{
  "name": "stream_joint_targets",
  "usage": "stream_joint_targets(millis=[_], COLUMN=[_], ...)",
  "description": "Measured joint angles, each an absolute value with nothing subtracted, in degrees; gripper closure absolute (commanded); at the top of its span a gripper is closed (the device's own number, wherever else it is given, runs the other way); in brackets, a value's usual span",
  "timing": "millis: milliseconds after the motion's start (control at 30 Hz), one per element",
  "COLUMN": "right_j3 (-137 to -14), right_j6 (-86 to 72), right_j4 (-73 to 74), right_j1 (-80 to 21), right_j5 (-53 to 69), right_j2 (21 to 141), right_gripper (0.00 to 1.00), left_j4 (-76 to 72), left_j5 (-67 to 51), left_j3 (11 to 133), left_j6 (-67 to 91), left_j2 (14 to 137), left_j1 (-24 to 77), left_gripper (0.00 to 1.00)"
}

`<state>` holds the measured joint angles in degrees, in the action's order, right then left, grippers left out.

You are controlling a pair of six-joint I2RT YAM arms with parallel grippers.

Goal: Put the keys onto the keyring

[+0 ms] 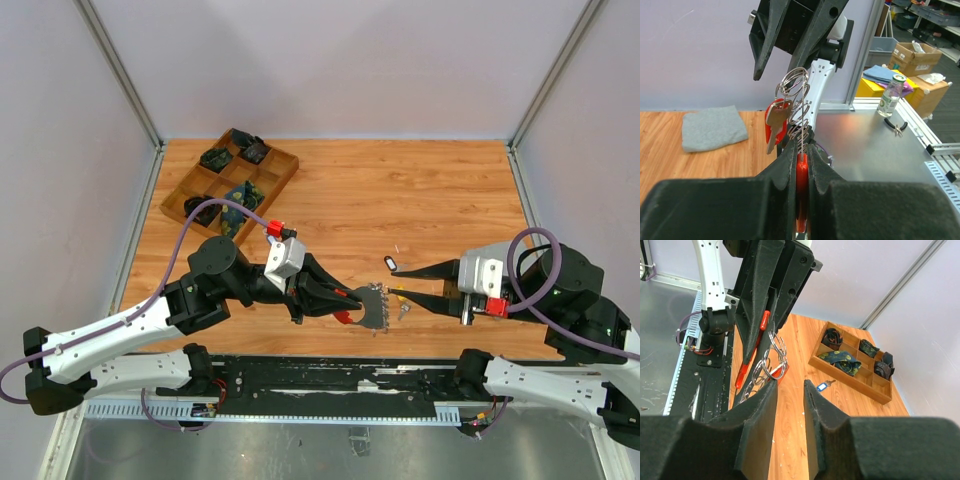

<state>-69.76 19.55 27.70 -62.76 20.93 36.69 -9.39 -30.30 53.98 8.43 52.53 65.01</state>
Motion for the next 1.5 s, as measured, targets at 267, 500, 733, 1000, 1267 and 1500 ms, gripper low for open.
stream_joint_targets(millis=[267, 500, 733, 1000, 1267, 1500], right_j3=[-69.0, -68.8, -68.8, -68.8, -68.5, -68.6], right_j6=[19.2, 19.0, 19.0, 18.2, 17.7, 17.6], right_j4=[25.8, 25.5, 25.1, 23.2, 22.3, 22.8], right_j1=[-62.8, -62.8, -62.8, -62.8, -62.8, -62.8], right_j5=[20.3, 20.4, 20.4, 20.8, 22.1, 23.6], right_j2=[36.7, 36.7, 36.7, 36.4, 36.4, 36.7], right_gripper=[0.7, 0.68, 0.65, 0.65, 0.79, 0.99], left_j4=[-9.7, -10.2, -10.2, -10.2, -10.2, -10.2], left_j5=[-30.3, -30.3, -30.3, -30.3, -30.3, -30.3], left_j3=[54.0, 54.0, 54.0, 54.0, 54.0, 54.0], left_j6=[8.4, 8.4, 8.4, 8.4, 8.4, 8.4], left_j2=[52.8, 53.0, 53.0, 53.0, 53.0, 53.0], left_j1=[65.0, 65.0, 65.0, 65.0, 65.0, 65.0], left_gripper=[0.99, 0.99, 0.99, 0.99, 1.0, 0.99])
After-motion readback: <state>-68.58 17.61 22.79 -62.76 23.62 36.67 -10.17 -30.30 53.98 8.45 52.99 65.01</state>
